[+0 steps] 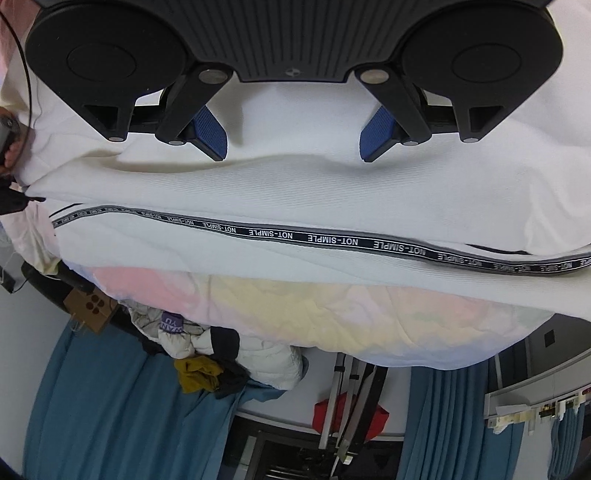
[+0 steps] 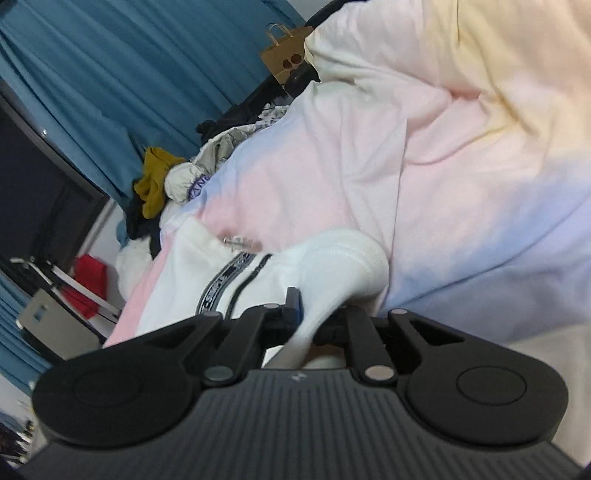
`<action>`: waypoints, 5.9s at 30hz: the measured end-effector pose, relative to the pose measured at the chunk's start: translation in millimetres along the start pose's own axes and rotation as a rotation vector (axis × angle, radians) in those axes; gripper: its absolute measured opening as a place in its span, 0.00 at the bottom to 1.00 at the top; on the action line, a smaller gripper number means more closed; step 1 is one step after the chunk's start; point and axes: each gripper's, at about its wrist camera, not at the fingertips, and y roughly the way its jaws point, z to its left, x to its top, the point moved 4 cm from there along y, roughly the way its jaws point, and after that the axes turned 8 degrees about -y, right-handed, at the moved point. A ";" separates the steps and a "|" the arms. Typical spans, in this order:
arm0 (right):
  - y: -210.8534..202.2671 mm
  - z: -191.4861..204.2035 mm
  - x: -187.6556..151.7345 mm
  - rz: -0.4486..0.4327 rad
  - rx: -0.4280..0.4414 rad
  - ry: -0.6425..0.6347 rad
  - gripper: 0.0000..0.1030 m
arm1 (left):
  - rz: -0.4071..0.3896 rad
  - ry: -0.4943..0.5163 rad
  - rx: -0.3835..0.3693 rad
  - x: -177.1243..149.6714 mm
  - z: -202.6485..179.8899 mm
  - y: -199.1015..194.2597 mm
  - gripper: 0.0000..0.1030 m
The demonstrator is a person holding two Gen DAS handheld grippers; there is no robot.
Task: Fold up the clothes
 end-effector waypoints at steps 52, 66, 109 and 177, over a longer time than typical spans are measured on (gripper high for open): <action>-111.1 -31.9 -66.2 0.007 0.001 0.265 0.19 | -0.187 -0.502 0.393 23.1 201.6 -245.2 0.80; -152.1 -13.6 -42.6 -0.159 0.024 0.178 0.11 | -0.003 -0.795 0.294 -9.7 287.6 -334.5 0.96; -151.7 -42.9 -26.5 -0.223 -0.205 0.088 0.09 | -0.008 -1.125 0.154 -52.5 301.9 -238.2 0.73; -200.4 -16.5 14.0 -0.352 -0.030 0.211 0.08 | -0.128 -1.011 -0.165 99.5 285.6 -243.1 0.09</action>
